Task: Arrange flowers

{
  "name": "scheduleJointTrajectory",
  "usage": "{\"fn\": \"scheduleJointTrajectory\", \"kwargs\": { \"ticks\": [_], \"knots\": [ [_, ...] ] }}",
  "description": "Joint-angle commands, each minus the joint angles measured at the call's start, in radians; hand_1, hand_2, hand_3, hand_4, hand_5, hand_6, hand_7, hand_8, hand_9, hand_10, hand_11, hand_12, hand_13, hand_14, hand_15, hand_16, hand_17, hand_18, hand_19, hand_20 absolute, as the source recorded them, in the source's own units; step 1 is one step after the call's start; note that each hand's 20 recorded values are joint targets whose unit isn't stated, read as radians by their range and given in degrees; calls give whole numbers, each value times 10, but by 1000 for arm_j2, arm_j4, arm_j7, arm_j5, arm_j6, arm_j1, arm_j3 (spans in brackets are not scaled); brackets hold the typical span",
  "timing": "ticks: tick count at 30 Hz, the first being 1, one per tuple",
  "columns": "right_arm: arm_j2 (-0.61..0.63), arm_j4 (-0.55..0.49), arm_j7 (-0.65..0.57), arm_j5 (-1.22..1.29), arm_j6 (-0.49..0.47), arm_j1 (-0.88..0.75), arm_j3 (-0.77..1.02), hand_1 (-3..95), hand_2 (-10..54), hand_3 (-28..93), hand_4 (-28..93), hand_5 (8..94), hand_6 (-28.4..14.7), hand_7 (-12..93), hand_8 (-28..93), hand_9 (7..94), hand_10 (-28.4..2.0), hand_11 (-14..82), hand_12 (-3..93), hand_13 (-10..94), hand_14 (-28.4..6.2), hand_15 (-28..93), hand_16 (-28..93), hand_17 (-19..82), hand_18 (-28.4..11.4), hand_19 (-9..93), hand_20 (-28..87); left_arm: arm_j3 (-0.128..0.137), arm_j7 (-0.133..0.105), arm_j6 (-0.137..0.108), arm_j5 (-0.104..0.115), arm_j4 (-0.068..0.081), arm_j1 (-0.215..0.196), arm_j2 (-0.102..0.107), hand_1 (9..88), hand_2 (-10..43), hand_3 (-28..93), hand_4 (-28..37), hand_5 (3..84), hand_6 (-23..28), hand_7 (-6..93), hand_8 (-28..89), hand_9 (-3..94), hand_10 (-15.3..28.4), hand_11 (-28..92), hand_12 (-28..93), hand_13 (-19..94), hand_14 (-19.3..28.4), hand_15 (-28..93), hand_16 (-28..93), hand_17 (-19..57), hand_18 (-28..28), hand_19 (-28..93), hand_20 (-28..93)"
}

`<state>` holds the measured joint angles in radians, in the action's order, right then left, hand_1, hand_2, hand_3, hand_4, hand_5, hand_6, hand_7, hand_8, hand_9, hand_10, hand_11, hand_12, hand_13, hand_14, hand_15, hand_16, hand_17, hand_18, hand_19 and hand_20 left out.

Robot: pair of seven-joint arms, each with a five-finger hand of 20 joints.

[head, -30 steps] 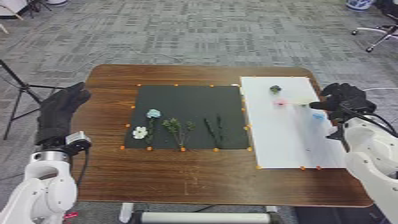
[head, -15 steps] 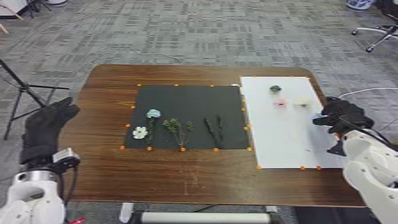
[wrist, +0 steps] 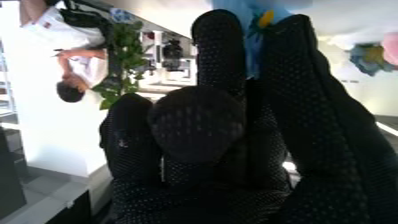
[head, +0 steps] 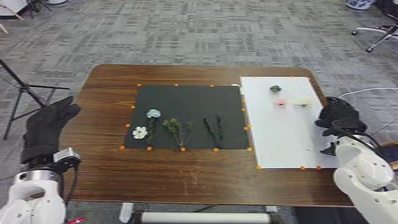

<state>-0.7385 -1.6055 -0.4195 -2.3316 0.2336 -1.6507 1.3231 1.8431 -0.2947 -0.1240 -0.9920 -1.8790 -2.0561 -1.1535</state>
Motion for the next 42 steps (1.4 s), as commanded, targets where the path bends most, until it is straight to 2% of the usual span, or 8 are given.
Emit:
{"fn": "scheduleJointTrajectory", "kwargs": {
  "ticks": [1,13,18,28,30,32,38,42],
  "knots": [
    [56,-66,35,-10,54,60,-5,572,-91,580,-191,763,7,230,97,852,-93,186,357,894,-27,594,292,581,-157,932,525,28,4,6,1,-10,-6,4,216,-9,720,-283,526,5,168,-90,511,146,215,117,388,180,219,13,45,135,123,168],
    [93,-174,220,315,-54,714,-503,566,-93,585,-188,767,16,242,85,849,-100,172,351,883,-23,600,301,574,-151,932,534,45,8,5,1,-10,0,13,212,-6,718,-283,528,1,170,-90,510,145,215,117,388,179,218,13,45,135,122,169],
    [7,-129,279,341,-114,982,-793,564,-88,580,-190,767,24,245,80,847,-101,169,340,880,-23,603,302,572,-148,932,537,41,-16,21,-7,9,8,17,216,-3,715,-283,542,-16,174,-93,512,145,215,117,388,179,217,13,45,135,122,169],
    [-240,-32,420,301,-320,1014,-903,573,-81,559,-181,761,30,255,69,843,-98,147,319,875,-25,608,302,568,-147,932,541,18,-7,29,-6,18,29,21,218,-2,713,-283,557,-24,171,-97,513,144,214,117,388,179,217,14,44,135,123,171],
    [-294,17,459,272,-373,993,-867,571,-80,559,-180,760,32,258,68,842,-100,146,318,874,-26,609,301,567,-147,932,541,0,8,30,-10,39,63,26,218,-2,713,-283,558,-24,170,-97,513,144,214,117,387,179,217,15,43,136,125,172],
    [-316,12,445,275,-381,977,-870,570,-81,561,-178,760,33,259,64,843,-99,143,315,873,-26,609,301,566,-147,932,541,-1,8,25,-2,30,51,23,219,-2,713,-283,559,-24,170,-97,513,144,214,117,386,179,217,15,40,137,126,173],
    [-377,46,431,262,-410,922,-847,568,-82,564,-180,764,33,257,57,849,-99,140,305,872,-27,610,299,565,-146,932,541,60,10,148,-15,46,28,-4,218,-2,713,-283,560,-24,168,-96,512,144,212,116,384,179,216,15,39,137,124,173],
    [-416,84,429,236,-448,880,-824,567,-82,566,-180,766,33,256,57,849,-100,138,301,873,-27,610,298,565,-146,932,542,80,12,197,-20,59,35,-15,218,-2,712,-283,559,-23,166,-96,512,144,211,116,383,178,215,15,36,137,125,174]
  ]
}}
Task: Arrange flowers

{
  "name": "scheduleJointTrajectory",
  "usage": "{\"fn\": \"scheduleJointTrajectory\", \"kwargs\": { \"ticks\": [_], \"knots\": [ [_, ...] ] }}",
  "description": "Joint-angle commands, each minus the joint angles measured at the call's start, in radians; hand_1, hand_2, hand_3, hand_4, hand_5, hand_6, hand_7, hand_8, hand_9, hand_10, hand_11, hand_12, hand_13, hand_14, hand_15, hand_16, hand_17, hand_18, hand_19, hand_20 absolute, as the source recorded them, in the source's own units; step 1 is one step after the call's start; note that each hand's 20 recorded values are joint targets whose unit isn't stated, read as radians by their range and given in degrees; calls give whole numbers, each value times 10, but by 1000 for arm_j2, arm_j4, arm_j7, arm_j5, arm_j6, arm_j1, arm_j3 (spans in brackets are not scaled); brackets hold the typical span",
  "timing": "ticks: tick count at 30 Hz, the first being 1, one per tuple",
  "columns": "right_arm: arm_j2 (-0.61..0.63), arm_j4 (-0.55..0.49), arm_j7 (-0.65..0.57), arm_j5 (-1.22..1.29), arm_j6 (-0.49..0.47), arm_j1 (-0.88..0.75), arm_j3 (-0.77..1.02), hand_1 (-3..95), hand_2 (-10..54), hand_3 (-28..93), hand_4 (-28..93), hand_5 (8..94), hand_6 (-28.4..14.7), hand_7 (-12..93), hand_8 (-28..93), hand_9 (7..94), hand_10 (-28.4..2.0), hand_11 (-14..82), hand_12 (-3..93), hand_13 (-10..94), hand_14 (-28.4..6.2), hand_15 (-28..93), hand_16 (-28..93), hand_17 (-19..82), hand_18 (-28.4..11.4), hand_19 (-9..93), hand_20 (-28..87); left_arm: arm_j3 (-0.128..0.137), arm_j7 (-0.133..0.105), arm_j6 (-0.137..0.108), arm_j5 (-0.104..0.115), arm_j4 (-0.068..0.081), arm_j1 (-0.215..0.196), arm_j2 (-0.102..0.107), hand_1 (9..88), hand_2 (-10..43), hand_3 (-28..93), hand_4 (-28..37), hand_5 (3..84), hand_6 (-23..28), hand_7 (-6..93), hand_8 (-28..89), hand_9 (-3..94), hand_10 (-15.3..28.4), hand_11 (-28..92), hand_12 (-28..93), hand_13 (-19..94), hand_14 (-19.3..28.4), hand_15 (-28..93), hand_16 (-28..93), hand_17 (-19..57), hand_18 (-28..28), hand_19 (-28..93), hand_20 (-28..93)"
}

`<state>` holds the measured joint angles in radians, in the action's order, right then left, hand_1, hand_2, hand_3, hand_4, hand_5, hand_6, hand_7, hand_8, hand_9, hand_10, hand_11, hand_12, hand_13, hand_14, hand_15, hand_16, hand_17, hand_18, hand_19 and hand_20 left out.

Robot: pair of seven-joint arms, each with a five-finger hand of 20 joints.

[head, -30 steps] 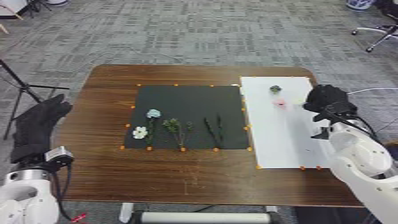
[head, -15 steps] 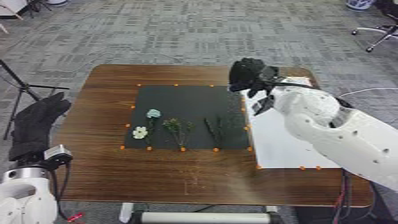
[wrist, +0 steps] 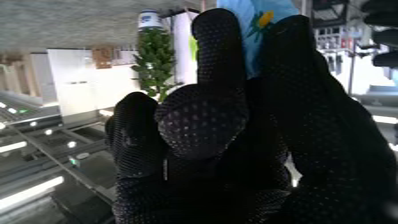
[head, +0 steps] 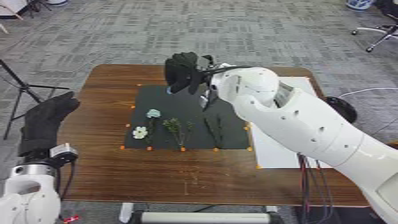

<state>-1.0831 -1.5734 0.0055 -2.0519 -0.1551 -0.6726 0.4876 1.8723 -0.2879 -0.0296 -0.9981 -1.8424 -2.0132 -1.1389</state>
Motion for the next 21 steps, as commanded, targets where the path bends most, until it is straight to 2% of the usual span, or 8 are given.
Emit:
{"fn": "scheduleJointTrajectory", "kwargs": {
  "ticks": [1,5,10,13,15,16,18,21],
  "knots": [
    [-81,64,8,-58,-60,-110,16,566,-82,567,-181,766,33,255,57,849,-100,138,300,872,-27,610,297,565,-147,932,541,59,8,117,-17,25,-9,-34,218,-2,711,-283,558,-23,166,-95,512,144,211,116,382,177,215,15,35,138,127,176],
    [-109,100,4,-89,-77,-138,32,567,-82,566,-183,766,33,254,58,849,-99,134,295,872,-27,610,298,565,-147,932,543,66,14,140,-23,30,-3,-37,217,-1,711,-283,556,-22,166,-95,511,143,210,117,380,177,214,16,33,139,129,177],
    [-138,130,-6,-119,-82,-160,48,566,-81,566,-182,766,35,251,58,848,-98,130,290,872,-28,610,298,564,-148,932,544,63,10,142,-24,30,1,-37,216,-1,710,-283,555,-22,165,-94,510,143,210,117,379,176,213,16,32,140,129,177],
    [-151,145,-17,-127,-74,-170,52,564,-81,565,-182,765,35,250,58,848,-98,130,287,871,-28,610,297,565,-149,932,543,68,6,160,-27,37,5,-44,216,-1,711,-283,555,-22,165,-94,510,143,209,117,379,176,213,17,32,140,129,177],
    [-160,155,-24,-130,-80,-176,53,563,-80,567,-181,765,36,247,56,847,-97,129,283,871,-28,610,297,565,-149,932,543,50,10,142,-25,33,12,-35,216,-1,710,-283,555,-20,165,-94,509,143,209,117,378,176,213,17,31,140,130,177],
    [-162,158,-30,-127,-74,-177,51,564,-77,562,-182,765,37,245,54,847,-96,127,279,872,-29,610,297,565,-148,932,543,52,9,146,-24,35,13,-36,215,-1,711,-283,555,-20,164,-94,509,143,209,117,378,176,213,17,31,141,130,178],
    [-167,163,-46,-123,-61,-176,43,566,-73,556,-182,764,38,240,50,845,-95,125,273,873,-28,610,296,564,-150,932,544,41,11,136,-24,35,19,-30,216,-1,710,-283,554,-20,164,-94,509,143,209,118,378,176,212,17,31,141,130,177],
    [-175,168,-70,-113,-18,-174,30,567,-70,551,-180,761,40,233,47,844,-91,117,262,873,-28,610,296,565,-150,932,543,46,6,148,-23,39,20,-34,216,-1,710,-283,554,-20,164,-94,509,143,209,118,378,176,213,18,30,141,131,178]
  ]
}}
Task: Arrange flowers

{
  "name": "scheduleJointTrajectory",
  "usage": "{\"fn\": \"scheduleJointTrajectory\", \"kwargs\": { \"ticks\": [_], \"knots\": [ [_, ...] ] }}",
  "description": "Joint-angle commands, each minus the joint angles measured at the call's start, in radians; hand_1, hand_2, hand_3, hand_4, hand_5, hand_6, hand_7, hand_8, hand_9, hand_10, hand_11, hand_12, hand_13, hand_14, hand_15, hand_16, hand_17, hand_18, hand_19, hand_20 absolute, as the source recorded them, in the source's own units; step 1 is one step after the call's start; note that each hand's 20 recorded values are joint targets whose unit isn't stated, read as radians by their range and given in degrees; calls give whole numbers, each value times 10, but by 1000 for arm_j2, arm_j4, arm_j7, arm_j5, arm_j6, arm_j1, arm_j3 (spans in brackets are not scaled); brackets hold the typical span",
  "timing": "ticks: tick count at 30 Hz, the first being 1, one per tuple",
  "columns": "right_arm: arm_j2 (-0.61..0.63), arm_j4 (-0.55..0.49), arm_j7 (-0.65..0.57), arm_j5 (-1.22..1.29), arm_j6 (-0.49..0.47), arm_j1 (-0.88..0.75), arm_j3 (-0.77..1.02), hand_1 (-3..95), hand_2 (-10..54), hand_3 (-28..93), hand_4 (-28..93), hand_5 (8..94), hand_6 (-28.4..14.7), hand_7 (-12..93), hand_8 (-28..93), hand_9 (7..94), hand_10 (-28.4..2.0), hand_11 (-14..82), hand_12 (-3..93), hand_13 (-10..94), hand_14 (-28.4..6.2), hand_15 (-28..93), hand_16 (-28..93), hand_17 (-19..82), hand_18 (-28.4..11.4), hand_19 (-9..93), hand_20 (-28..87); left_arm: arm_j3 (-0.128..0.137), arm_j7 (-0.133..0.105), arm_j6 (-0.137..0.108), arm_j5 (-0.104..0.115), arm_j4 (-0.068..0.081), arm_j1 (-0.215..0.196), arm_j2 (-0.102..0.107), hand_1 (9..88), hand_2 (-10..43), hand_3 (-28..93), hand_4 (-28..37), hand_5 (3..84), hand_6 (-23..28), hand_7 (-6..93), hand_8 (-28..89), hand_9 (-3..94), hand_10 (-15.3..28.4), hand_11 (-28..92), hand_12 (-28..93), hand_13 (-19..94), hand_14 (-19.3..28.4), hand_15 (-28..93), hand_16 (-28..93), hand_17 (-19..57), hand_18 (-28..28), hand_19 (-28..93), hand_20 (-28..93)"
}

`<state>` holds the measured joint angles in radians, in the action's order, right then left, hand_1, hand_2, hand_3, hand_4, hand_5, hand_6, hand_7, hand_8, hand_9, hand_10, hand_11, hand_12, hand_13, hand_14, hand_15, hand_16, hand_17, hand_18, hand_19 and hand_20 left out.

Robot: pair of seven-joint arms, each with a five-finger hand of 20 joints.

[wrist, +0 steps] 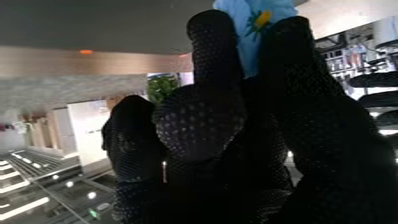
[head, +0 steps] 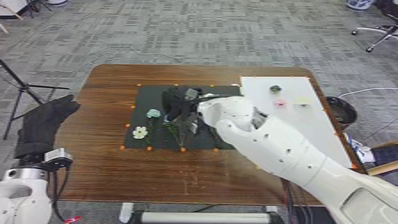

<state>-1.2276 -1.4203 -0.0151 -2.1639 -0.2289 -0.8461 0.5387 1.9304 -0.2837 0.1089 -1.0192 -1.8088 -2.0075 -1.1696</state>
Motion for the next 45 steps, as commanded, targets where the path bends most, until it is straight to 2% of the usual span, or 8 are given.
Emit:
{"fn": "scheduleJointTrajectory", "kwargs": {
  "ticks": [1,5,7,10,15,37,44,45],
  "knots": [
    [-32,16,-62,5,79,1,-29,567,-69,548,-179,762,41,231,46,842,-89,113,258,873,-29,609,296,565,-150,932,543,-15,4,12,-4,6,17,-2,215,-2,710,-283,554,-20,164,-94,509,143,209,118,378,176,213,18,30,141,131,178],
    [-36,21,-89,11,155,2,-52,567,-57,534,-177,759,43,212,37,833,-87,97,225,876,-29,608,294,568,-150,932,544,-20,5,17,-5,9,24,-1,216,-1,709,-283,554,-20,164,-93,508,143,209,118,377,177,212,17,30,141,130,177],
    [-35,27,-97,3,182,5,-63,569,-46,523,-176,760,42,202,31,823,-84,90,205,878,-29,607,294,569,-150,932,545,-47,9,-11,-3,5,37,13,216,-1,708,-283,554,-20,164,-94,508,143,209,118,376,176,211,17,30,141,130,177],
    [-39,42,-93,-11,207,1,-58,571,-36,514,-175,759,40,193,27,806,-79,82,183,880,-29,606,293,572,-151,932,545,-42,7,-9,-3,4,34,10,216,-1,708,-283,554,-20,164,-94,508,143,209,118,376,177,212,18,30,141,131,178],
    [-40,45,-104,-18,188,-9,-44,569,-14,497,-166,743,38,176,20,781,-78,86,150,881,-29,606,293,573,-150,932,546,-26,7,6,-2,6,26,2,215,-1,708,-283,553,-19,164,-93,508,143,208,118,376,177,211,18,30,141,130,177],
    [-14,23,-116,-29,57,16,-33,462,-6,563,-154,632,12,149,-6,655,-95,90,104,862,-36,593,286,555,-151,932,518,-40,16,-12,3,-4,28,5,214,-4,712,-283,546,-12,159,-90,505,143,206,118,373,176,207,19,28,142,130,177],
    [15,-22,-150,67,76,76,36,380,-46,625,-135,505,24,134,-94,577,-123,76,119,847,-39,597,279,538,-155,931,511,-49,23,-19,2,-11,20,6,215,-5,713,-283,546,-16,161,-90,505,142,206,118,373,178,210,20,28,141,130,177],
    [32,-42,-163,82,84,82,44,365,-55,627,-134,484,20,127,-91,564,-127,74,120,841,-42,596,279,531,-157,930,505,-67,26,-39,3,-13,29,16,215,-5,713,-283,546,-17,162,-91,505,142,206,118,373,177,209,19,28,141,130,177]
  ]
}}
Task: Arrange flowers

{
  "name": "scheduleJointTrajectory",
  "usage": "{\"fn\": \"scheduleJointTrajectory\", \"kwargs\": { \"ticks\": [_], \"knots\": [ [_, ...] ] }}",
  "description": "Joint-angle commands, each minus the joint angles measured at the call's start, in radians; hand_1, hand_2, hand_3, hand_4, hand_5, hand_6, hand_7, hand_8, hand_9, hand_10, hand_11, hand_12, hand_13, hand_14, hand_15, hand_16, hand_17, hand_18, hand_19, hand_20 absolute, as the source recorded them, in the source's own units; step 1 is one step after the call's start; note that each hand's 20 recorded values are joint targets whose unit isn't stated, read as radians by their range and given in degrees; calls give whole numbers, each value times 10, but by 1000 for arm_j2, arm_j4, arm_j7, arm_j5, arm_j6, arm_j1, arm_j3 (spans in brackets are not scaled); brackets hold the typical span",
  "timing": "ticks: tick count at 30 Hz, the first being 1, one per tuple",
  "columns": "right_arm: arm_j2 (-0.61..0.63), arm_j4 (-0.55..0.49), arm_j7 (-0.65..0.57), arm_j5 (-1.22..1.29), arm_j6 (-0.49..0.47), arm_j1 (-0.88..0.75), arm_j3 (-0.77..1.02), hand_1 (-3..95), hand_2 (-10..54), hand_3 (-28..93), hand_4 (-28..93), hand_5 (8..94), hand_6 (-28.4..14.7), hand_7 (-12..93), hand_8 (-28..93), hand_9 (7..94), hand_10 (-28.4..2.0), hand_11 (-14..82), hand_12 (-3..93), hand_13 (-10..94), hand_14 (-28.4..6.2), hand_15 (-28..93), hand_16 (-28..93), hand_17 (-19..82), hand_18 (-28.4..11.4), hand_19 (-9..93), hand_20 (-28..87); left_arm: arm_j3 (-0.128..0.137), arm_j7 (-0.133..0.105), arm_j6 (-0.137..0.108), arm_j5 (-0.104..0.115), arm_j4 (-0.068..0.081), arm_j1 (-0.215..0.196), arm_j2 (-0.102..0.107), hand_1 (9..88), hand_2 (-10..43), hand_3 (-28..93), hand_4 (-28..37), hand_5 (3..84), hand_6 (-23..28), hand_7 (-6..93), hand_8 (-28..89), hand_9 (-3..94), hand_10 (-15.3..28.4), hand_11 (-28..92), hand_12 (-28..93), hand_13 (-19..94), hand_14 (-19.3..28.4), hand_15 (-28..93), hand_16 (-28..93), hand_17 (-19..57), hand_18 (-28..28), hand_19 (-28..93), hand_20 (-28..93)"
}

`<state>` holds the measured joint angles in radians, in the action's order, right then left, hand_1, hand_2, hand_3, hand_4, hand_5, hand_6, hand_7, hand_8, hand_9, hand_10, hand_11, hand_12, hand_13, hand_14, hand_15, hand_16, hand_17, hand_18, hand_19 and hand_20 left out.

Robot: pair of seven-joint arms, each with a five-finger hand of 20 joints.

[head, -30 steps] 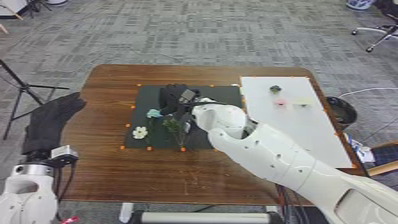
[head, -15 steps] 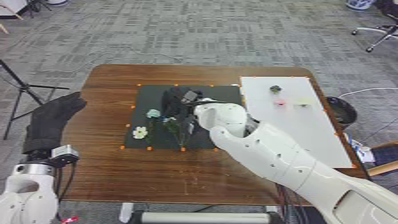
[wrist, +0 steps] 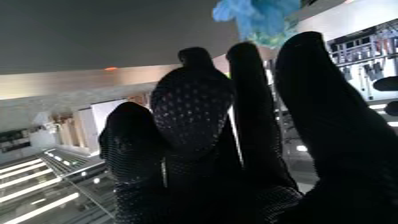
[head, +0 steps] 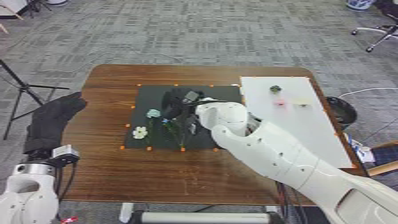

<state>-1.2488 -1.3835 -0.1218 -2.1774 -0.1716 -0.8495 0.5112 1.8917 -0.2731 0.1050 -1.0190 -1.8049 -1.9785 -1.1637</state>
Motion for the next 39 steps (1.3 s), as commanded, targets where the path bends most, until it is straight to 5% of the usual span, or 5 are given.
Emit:
{"fn": "scheduleJointTrajectory", "kwargs": {
  "ticks": [1,4,15,24,39],
  "knots": [
    [73,-102,-72,109,26,86,85,354,-61,627,-131,467,15,119,-86,554,-131,74,122,836,-46,594,279,525,-161,929,500,25,5,36,-7,-7,-23,-18,216,-5,713,-283,546,-18,162,-91,505,142,206,118,373,177,209,19,28,142,129,177],
    [172,-191,-114,135,47,50,137,322,-84,622,-120,422,-6,90,-70,518,-148,67,128,806,-63,594,274,497,-175,922,488,-21,13,-25,-1,-18,-1,7,216,-6,712,-283,546,-19,164,-92,505,142,206,118,373,175,207,19,28,142,128,177],
    [384,-208,-258,112,50,-159,307,271,-95,592,-148,436,-64,54,-36,496,-193,62,138,813,-65,573,256,501,-186,918,470,26,2,-51,9,-48,-68,-5,219,-9,712,-283,551,-23,168,-94,505,141,207,119,375,176,210,20,28,142,129,177],
    [432,-194,-296,52,125,-285,395,337,-95,612,-152,528,-48,104,-43,588,-161,88,161,832,-54,578,263,516,-178,930,461,-59,-26,-167,3,-69,-23,39,226,-8,713,-283,560,-25,173,-95,517,142,219,124,380,177,215,19,30,142,131,179],
    [491,-211,-320,17,166,-383,460,414,-95,649,-172,555,-13,155,-69,611,-143,104,169,834,-50,585,267,522,-167,932,458,-56,-32,-182,6,-78,-36,37,231,-9,715,-283,560,-26,176,-97,516,141,221,122,384,176,222,17,30,144,139,183]
  ]
}}
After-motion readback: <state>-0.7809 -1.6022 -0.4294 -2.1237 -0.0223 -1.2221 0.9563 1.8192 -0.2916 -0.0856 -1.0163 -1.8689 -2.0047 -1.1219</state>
